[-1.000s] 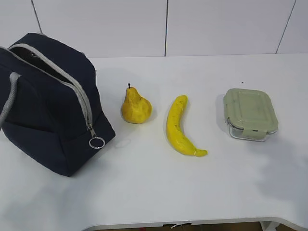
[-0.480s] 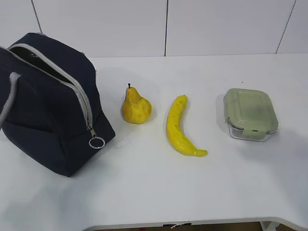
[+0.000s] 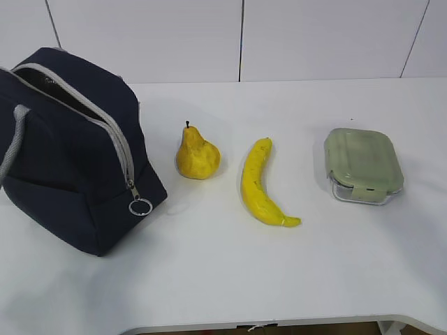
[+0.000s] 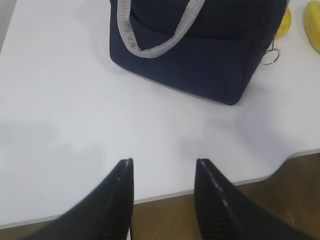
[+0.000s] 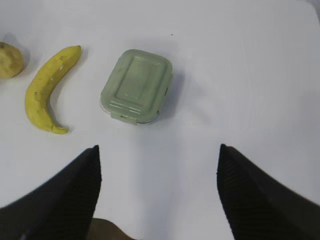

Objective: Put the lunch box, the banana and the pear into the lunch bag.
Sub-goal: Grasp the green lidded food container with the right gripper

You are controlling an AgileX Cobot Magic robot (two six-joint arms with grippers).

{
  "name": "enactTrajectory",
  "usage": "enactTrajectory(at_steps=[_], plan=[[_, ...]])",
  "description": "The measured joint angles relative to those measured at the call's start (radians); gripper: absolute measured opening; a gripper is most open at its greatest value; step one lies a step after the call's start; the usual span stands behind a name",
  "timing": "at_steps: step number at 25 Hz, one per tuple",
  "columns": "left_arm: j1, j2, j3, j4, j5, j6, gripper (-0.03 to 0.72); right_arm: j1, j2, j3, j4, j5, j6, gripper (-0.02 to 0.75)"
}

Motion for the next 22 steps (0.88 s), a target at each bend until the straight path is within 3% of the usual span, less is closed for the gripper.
enactTrajectory(at_steps=[15,22], plan=[[0.000,0.000,0.000,0.000,0.000,0.000,0.288,-0.001,0.342,-0.200,0.331,0.072,-0.073,0.587],[0.000,0.000,0.000,0.000,0.000,0.000,0.288,-0.046,0.424,-0.208,0.413,0.072,-0.148,0.587]])
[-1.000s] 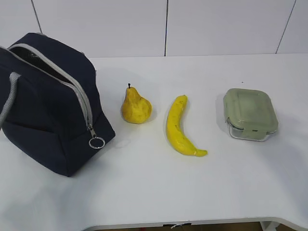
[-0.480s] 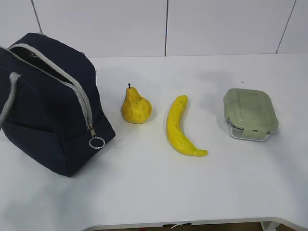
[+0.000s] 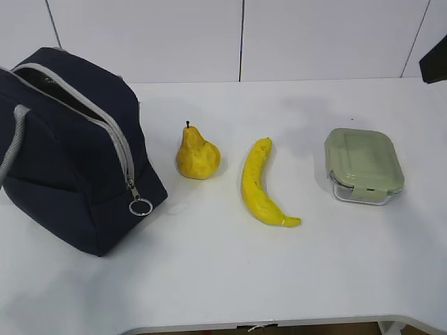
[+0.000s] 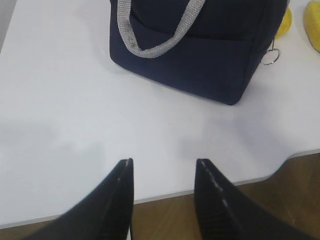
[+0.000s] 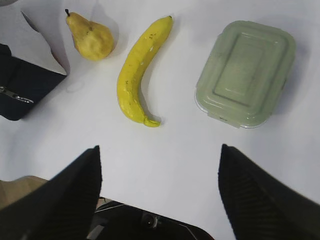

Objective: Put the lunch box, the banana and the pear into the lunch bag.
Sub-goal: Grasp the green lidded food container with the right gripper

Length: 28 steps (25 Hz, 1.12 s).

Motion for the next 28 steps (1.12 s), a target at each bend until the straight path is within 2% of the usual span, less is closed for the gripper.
enactTrajectory(at_steps=[3,10,13,20,24,28], plan=[[0.000,0.000,0.000,0.000,0.000,0.000,0.288,-0.073,0.028,0.000,0.113,0.002,-0.070,0.587],[0.000,0.000,0.000,0.000,0.000,0.000,0.288,-0.315,0.132,0.000,0.394,0.096,-0.326,0.587],[0.000,0.000,0.000,0.000,0.000,0.000,0.288,-0.378,0.192,0.000,0.501,0.100,-0.407,0.587],[0.000,0.000,0.000,0.000,0.000,0.000,0.288,-0.444,0.319,0.000,0.630,0.098,-0.547,0.587],[0.000,0.000,0.000,0.000,0.000,0.000,0.288,-0.462,0.371,0.000,0.654,0.096,-0.586,0.587],[0.000,0.000,0.000,0.000,0.000,0.000,0.288,-0.470,0.413,0.035,0.745,0.092,-0.678,0.587]])
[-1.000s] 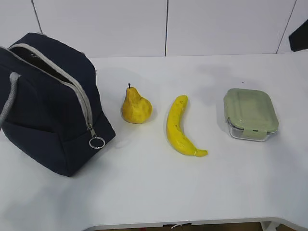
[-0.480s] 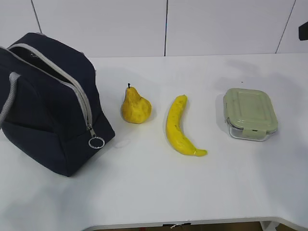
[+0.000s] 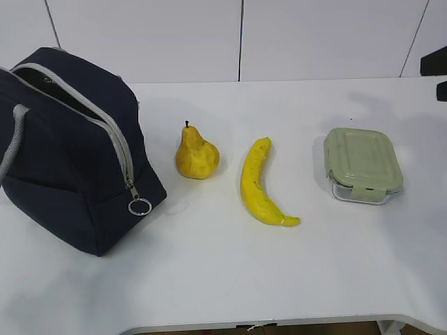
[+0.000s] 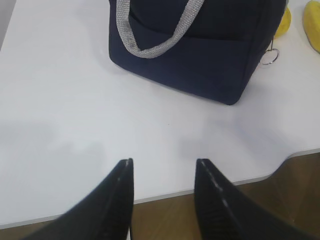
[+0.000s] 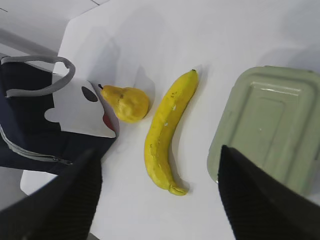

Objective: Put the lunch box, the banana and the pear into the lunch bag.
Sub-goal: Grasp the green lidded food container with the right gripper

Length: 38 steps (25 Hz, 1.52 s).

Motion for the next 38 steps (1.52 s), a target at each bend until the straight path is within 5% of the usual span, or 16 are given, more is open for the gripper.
enactTrajectory(at_steps=[13,38], plan=[[0.000,0.000,0.000,-0.001,0.000,0.000,0.288,-0.094,0.184,0.134,0.185,-0.027,-0.238,0.587],[0.000,0.000,0.000,-0.001,0.000,0.000,0.288,-0.094,0.495,0.134,0.388,-0.049,-0.383,0.587]])
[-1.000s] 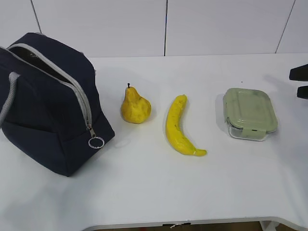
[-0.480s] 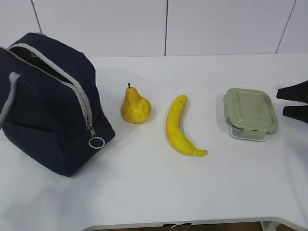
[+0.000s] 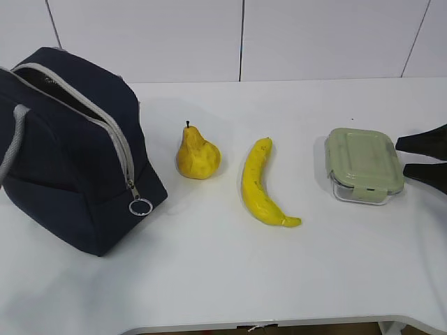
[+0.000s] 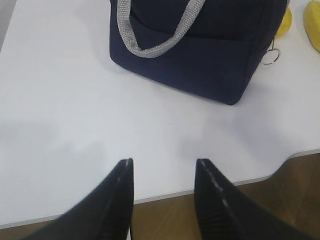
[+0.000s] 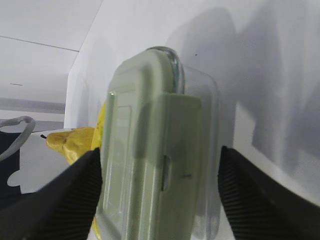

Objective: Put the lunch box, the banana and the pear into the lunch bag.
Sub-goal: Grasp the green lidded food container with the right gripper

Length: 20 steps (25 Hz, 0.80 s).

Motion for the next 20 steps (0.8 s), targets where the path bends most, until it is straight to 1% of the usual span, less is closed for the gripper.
enactTrajectory(at_steps=[9,20], plan=[[0.000,0.000,0.000,0.000,0.000,0.000,0.288,0.000,0.006,-0.002,0.030,-0.001,-0.022,0.587],[0.000,0.000,0.000,-0.002,0.000,0.000,0.288,0.031,0.006,-0.002,0.036,-0.002,-0.052,0.587]])
